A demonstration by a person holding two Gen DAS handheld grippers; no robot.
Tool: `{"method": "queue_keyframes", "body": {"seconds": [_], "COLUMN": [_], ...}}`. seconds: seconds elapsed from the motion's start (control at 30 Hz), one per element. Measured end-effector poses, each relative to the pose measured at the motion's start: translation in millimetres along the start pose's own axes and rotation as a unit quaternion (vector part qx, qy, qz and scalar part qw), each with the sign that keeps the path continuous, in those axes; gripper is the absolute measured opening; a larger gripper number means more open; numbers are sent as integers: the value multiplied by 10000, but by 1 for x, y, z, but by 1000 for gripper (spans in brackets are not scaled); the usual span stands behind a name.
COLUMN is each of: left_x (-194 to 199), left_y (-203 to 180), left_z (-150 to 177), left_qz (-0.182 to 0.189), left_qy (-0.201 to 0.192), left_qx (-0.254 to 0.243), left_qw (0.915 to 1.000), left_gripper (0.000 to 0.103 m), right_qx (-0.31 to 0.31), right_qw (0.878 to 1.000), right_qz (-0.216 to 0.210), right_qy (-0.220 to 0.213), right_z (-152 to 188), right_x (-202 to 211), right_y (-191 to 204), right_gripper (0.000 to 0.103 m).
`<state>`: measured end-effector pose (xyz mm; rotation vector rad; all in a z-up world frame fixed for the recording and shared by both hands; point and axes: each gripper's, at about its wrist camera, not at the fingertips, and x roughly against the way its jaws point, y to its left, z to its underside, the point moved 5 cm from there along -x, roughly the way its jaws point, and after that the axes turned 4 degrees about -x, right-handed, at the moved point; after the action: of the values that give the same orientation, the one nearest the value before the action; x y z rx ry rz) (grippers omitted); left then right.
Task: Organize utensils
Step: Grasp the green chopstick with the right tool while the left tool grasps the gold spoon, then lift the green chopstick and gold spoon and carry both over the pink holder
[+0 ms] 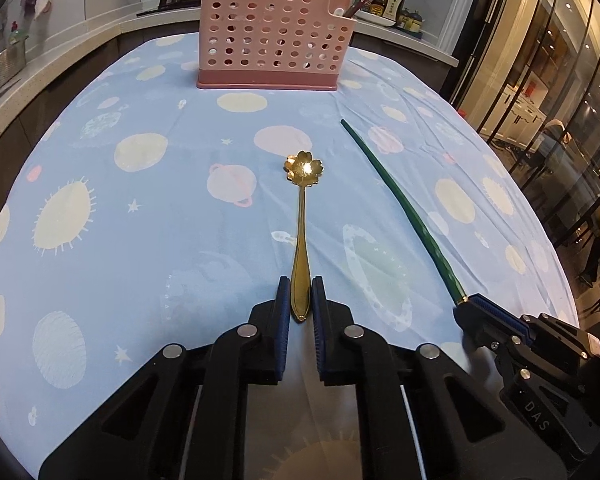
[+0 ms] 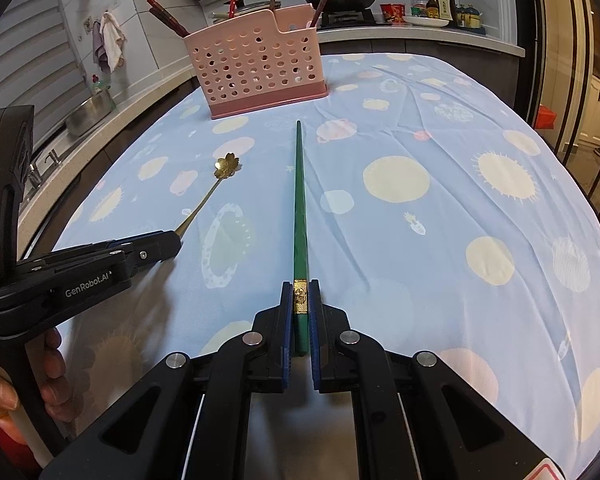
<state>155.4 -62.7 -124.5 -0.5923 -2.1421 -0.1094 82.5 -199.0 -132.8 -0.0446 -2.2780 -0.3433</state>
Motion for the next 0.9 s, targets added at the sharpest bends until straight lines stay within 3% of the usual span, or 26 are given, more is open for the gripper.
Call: {"method": "queue_keyframes", "body": {"seconds": [0.3, 0.67, 0.77, 0.9], "left_x": [11, 57, 64, 68], "left_y": [-4, -10, -12, -14], "left_z": [2, -15, -21, -26], "left_qz": [122, 154, 159, 140], "left_qy": [41, -424, -526, -608], "left_qx": [12, -93, -145, -202], "left_qw": [9999, 9989, 9984, 9978], "left_gripper": [10, 9, 1, 1], "right_qx": [66, 109, 123, 124], "right_qw": [10000, 9996, 9994, 9992], "right_qz": [-46, -167, -186, -207], "right_qy": [-9, -208, -252, -323], "right_z": [-1, -14, -16, -20], "right_x": [7, 26, 30, 34], "right_y": [1, 8, 9, 9], "right_gripper": [7, 7, 7, 7]}}
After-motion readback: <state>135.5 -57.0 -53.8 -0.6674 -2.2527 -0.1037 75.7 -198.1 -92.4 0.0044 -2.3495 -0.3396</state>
